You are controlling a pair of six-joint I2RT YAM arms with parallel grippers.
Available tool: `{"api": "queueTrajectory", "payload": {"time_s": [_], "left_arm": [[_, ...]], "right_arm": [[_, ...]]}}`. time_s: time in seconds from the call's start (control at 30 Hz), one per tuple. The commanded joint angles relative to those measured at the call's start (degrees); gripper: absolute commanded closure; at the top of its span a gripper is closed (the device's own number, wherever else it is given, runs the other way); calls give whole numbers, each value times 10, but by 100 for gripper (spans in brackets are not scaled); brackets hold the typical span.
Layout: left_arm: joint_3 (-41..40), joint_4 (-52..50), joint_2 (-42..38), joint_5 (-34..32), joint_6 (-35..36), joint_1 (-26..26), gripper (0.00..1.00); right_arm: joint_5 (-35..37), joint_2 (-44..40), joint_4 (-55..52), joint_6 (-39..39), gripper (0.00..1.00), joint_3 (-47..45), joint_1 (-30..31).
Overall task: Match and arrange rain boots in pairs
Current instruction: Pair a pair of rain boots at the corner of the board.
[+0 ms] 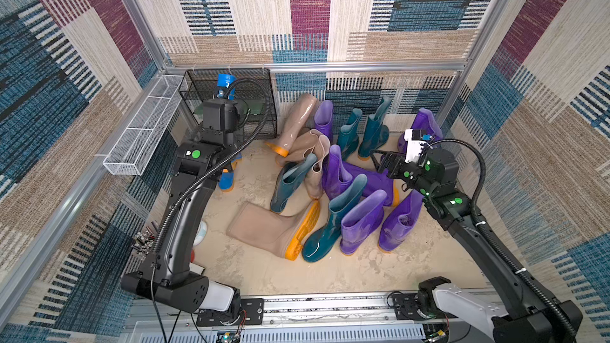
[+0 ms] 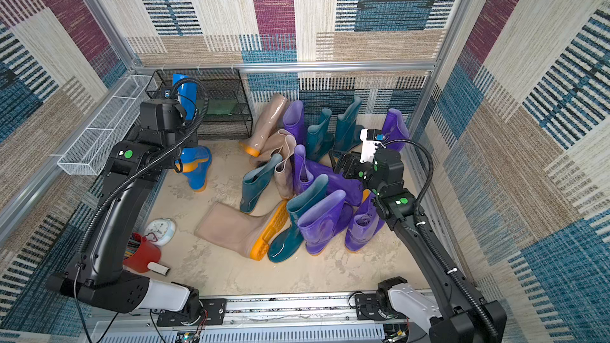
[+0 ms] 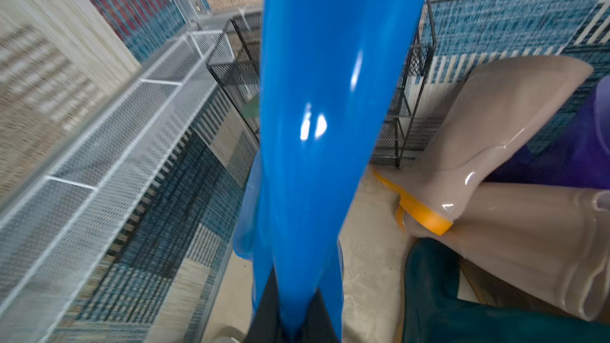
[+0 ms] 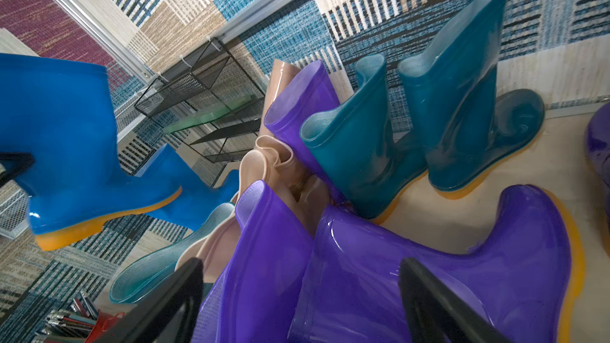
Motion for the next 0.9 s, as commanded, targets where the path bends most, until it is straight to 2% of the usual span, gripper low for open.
{"api": "queueTrajectory", "payload": {"time_s": [0.0, 0.1, 0.27, 0.43, 0.87], "left_arm": [[-21, 86, 10, 90, -27, 15, 100], [-37, 109, 21, 109, -17, 17, 100], [-31, 123, 60, 93, -23, 32, 100], [-19, 157, 101, 89, -28, 49, 100], [26, 248, 221, 130, 57, 67, 100]], "right_arm": [[10, 6, 25, -10, 5, -7, 8], [10, 21, 25, -12, 5, -5, 13], [14, 44, 27, -24, 5, -1, 18], [54, 50, 25, -20, 3, 23, 18], [44, 122, 42, -18, 3, 59, 18]]}}
